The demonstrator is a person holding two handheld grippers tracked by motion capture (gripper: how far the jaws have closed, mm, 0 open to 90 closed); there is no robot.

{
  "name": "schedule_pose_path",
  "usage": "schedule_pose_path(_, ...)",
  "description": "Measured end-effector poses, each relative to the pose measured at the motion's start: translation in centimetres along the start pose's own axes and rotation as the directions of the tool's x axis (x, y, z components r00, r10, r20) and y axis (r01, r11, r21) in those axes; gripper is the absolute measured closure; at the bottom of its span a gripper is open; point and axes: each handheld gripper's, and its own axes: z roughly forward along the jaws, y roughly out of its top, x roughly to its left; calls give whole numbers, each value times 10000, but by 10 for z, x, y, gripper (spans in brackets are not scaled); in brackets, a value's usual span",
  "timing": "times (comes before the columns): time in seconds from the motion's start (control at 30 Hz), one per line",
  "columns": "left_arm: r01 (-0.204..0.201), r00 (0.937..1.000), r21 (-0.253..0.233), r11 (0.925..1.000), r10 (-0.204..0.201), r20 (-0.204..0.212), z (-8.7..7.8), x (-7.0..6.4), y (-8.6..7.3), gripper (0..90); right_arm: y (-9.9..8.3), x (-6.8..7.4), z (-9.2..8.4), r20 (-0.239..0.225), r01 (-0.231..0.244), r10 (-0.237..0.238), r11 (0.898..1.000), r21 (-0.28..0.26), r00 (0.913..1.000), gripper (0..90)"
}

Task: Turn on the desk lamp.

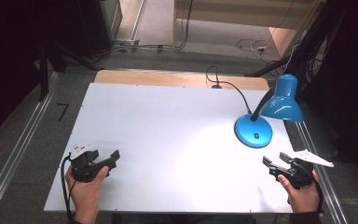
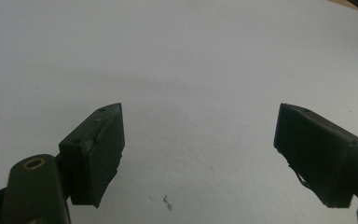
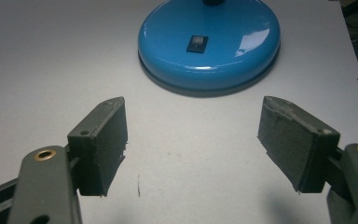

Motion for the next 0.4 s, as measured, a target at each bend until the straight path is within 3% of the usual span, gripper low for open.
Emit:
schedule_pose_path(0.27, -23, 10000, -3, 10000, 23, 19, 0, -1, 0, 168, -7, -6, 1, 386, 157, -167, 9996, 254, 9991, 216)
schedule_pose_path(0.4, -65, 10000, 12, 10000, 64, 59, 2, -3, 0, 168, -12, -18, 25, 1036, 177, -276, 9953, 957, 9942, 198)
